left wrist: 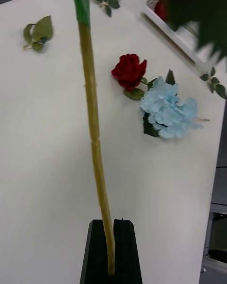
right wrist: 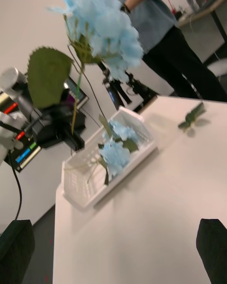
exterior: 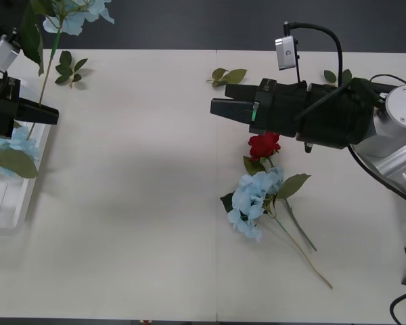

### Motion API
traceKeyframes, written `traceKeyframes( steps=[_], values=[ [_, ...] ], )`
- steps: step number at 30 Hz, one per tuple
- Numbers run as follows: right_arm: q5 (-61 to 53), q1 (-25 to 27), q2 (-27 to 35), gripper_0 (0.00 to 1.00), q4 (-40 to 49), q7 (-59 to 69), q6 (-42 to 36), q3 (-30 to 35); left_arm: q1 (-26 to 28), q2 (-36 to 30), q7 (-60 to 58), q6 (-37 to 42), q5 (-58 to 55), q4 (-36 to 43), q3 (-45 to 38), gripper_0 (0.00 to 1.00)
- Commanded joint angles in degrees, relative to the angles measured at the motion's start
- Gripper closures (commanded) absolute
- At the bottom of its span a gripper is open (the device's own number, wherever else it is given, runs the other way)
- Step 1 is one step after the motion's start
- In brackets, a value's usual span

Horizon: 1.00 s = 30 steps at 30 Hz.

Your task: Put the red flowers into the right box and the blue flowers into the left box

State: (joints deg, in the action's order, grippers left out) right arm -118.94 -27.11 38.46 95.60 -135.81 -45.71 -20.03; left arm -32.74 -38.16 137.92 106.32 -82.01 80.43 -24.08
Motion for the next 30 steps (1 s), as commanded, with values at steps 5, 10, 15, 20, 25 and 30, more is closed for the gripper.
traceKeyframes(
  steps=[5,10,15,20,25,30],
  values=[
    [12.76,-1.02,5.66,0.00,2.92,11.79,-5.53,0.26,-1.54,-6.93,-5.29,0.82,11.26,2.46,-5.98,1.00],
    [24.45,-2.07,7.24,0.00,3.63,20.50,-11.51,0.17,0.40,-11.94,-10.22,0.47,17.94,2.46,-7.48,1.00],
    [38.95,-3.48,8.03,0.00,3.63,29.37,-21.53,0.26,3.56,-16.42,-15.31,-1.20,22.33,2.46,-7.48,1.00],
    [51.79,-3.92,7.94,0.00,3.63,34.03,-29.53,0.43,7.34,-19.14,-20.06,-2.87,26.82,2.46,-7.92,1.00],
    [59.78,-4.01,7.77,0.00,3.63,35.52,-34.45,0.26,9.71,-20.02,-23.40,-3.66,31.39,2.37,-7.65,1.00],
    [67.87,-4.01,5.92,0.00,3.63,36.05,-38.93,0.43,10.59,-20.02,-27.35,-5.07,37.72,2.02,-5.37,1.00]
  ],
)
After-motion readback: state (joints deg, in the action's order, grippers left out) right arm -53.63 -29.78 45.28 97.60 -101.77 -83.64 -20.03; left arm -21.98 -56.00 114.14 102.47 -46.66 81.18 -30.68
